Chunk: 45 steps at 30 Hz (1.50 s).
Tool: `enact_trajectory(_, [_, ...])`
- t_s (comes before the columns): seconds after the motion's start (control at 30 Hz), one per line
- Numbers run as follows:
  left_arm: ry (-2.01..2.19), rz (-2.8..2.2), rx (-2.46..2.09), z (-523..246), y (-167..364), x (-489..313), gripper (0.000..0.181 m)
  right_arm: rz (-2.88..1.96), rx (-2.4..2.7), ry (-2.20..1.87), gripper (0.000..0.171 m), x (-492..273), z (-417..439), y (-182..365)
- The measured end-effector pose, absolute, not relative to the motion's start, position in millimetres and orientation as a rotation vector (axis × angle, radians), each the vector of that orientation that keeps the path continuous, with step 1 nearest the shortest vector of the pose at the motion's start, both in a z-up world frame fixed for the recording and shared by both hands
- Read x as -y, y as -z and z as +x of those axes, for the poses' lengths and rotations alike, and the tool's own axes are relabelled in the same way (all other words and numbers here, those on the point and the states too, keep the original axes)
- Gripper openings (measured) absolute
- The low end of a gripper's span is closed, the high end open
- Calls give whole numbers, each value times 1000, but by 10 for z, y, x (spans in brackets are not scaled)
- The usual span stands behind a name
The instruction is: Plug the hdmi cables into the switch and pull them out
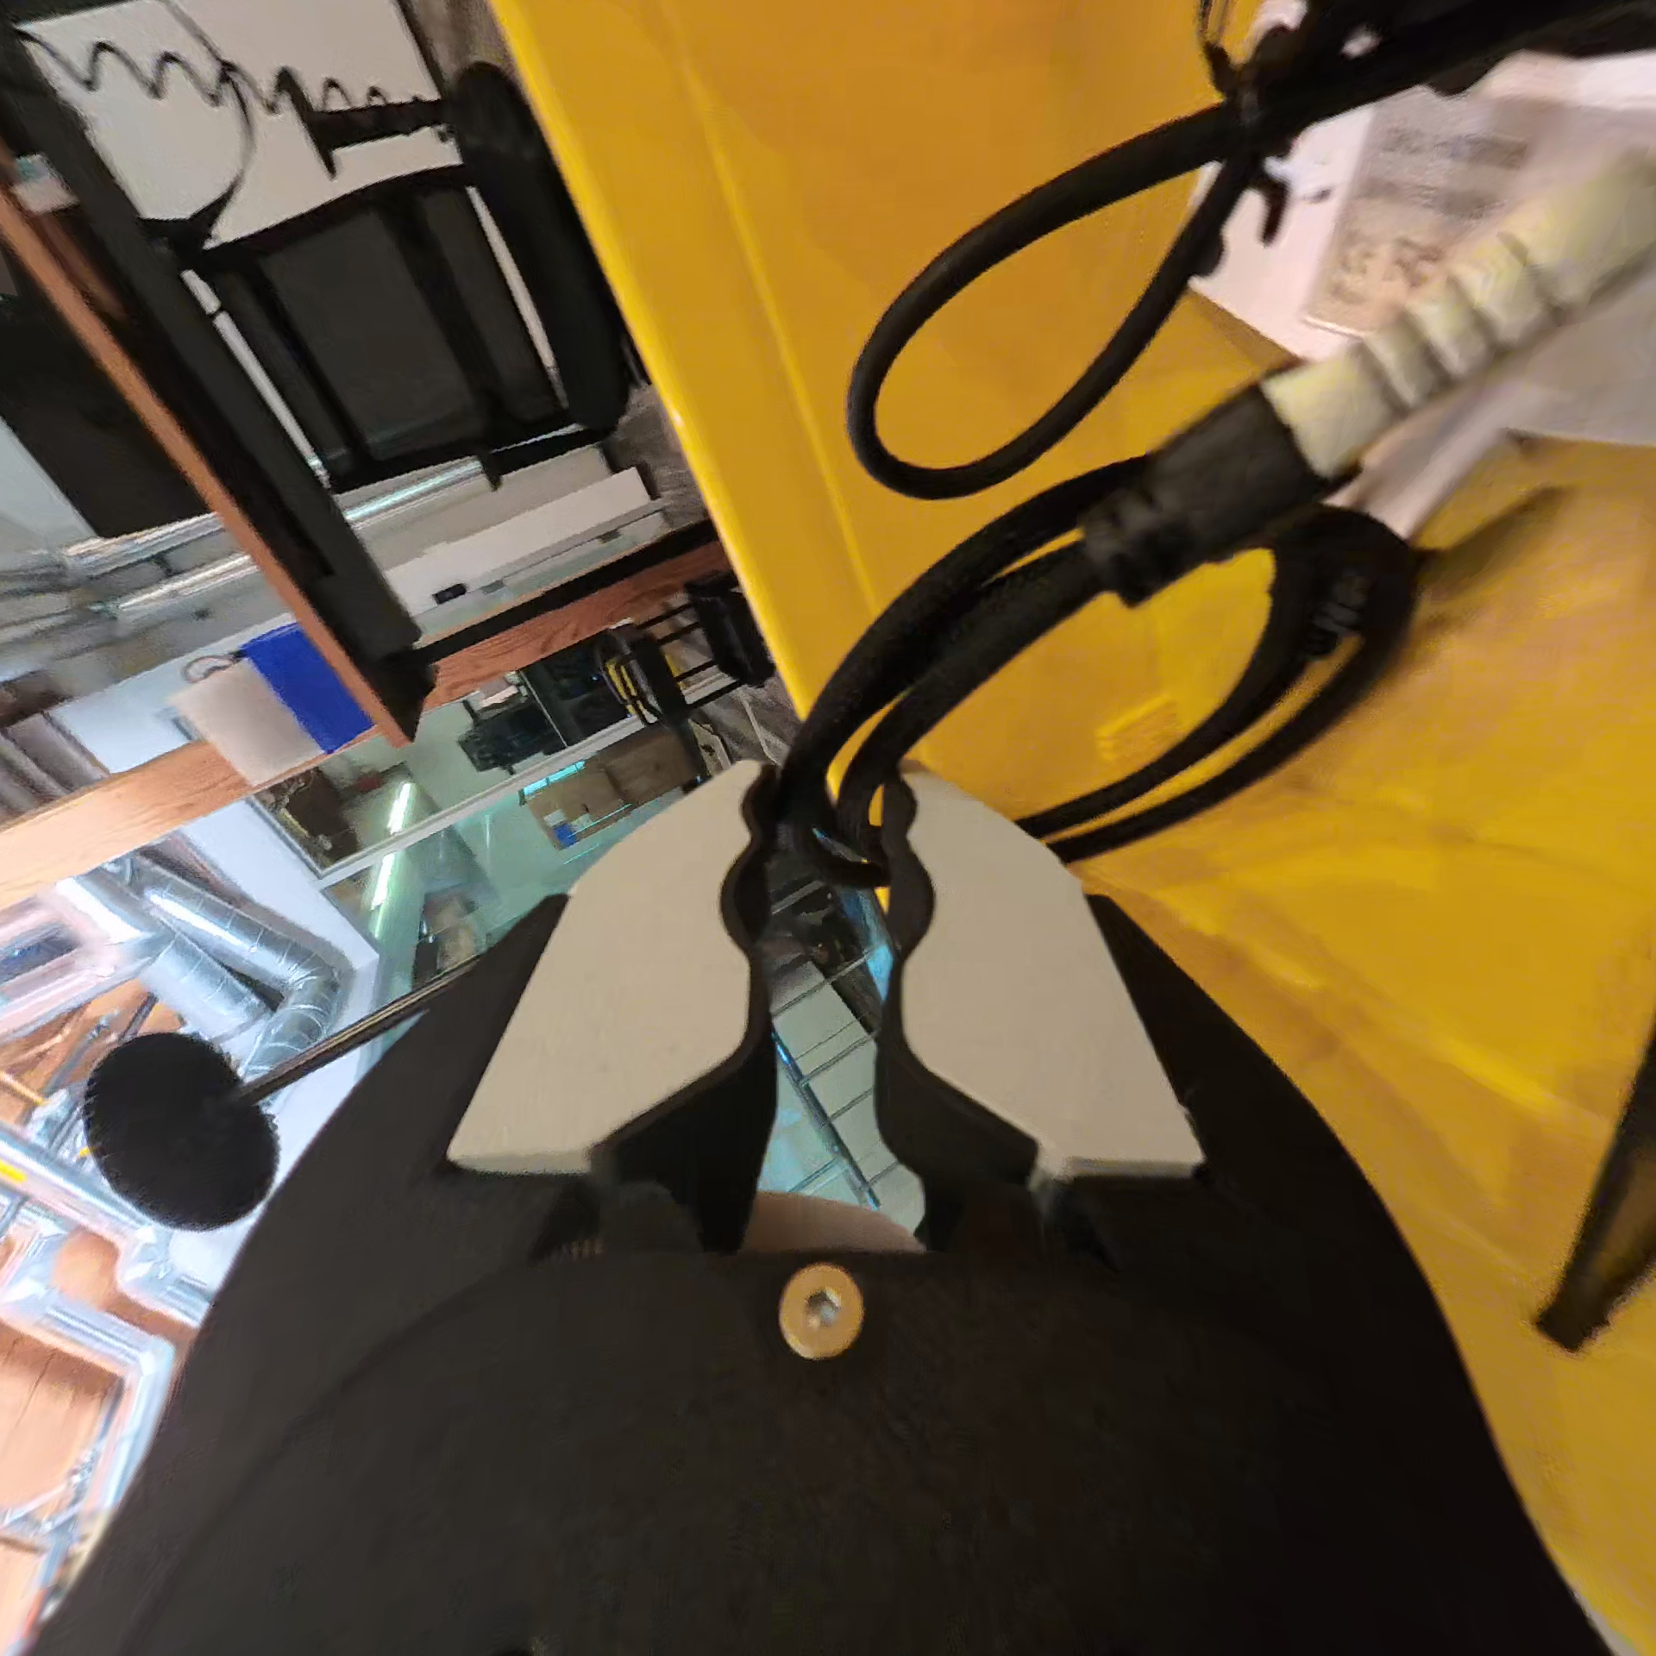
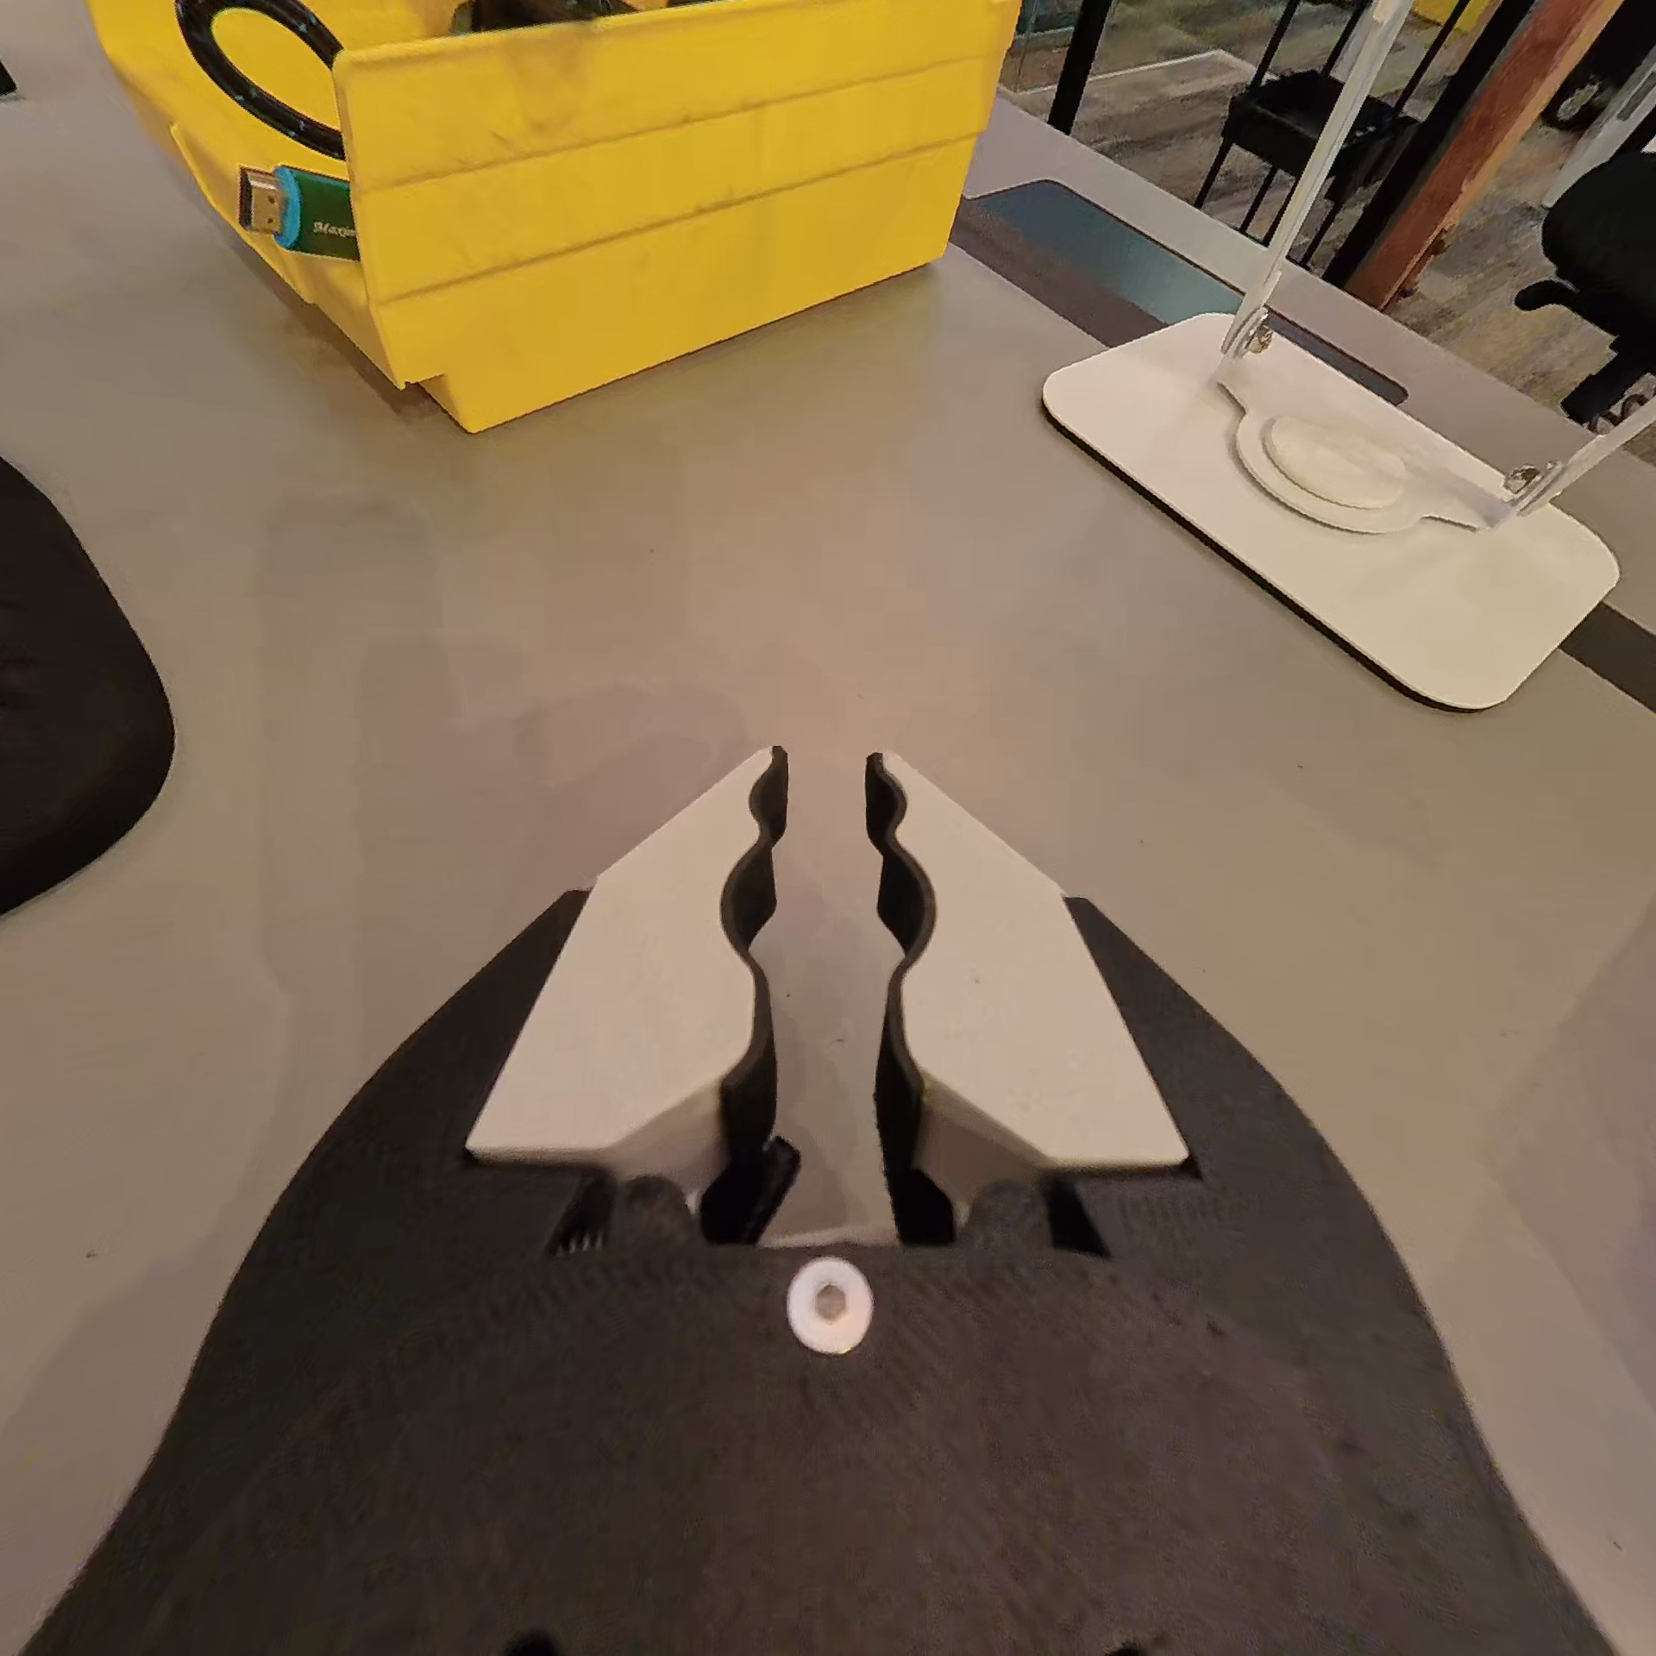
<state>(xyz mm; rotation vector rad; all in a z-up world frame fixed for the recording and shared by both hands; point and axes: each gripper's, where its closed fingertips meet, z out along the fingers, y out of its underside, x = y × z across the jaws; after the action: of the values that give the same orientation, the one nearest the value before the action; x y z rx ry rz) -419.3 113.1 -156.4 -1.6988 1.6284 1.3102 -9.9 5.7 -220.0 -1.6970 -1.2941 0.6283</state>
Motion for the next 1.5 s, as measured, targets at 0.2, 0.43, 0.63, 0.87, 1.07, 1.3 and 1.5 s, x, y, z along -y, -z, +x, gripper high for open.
enact_trajectory(0.2, [-1290,-1679,-1579,-4201,1499,-1193,14,-1698,1288,-644,15,-54,-100,2197])
enact_trajectory(0.43, [-1391,-1553,-1345,-4248,877,-1166,13,-1696,1281,-645,14,-60,-92,2179])
enact_trajectory(0.63, [-1493,-1452,-1212,-4319,255,-1054,14,-1687,1285,-641,14,-44,-103,2161])
enact_trajectory(0.87, [-1542,-1349,-1075,-4230,-462,-901,13,-1674,1261,-643,15,-54,-94,2091])
enact_trajectory(1.07, [-1465,-1315,-935,-3857,-1119,-706,13,-1662,1210,-672,17,-80,-79,1975])
enact_trajectory(1.3, [-1235,-1325,-1005,-2806,-1232,-566,13,-1638,1088,-785,24,-194,63,1720])
enact_trajectory(1.5, [-990,-1344,-1206,-1678,-838,-558,13,-1502,1022,-909,36,-112,105,1335])
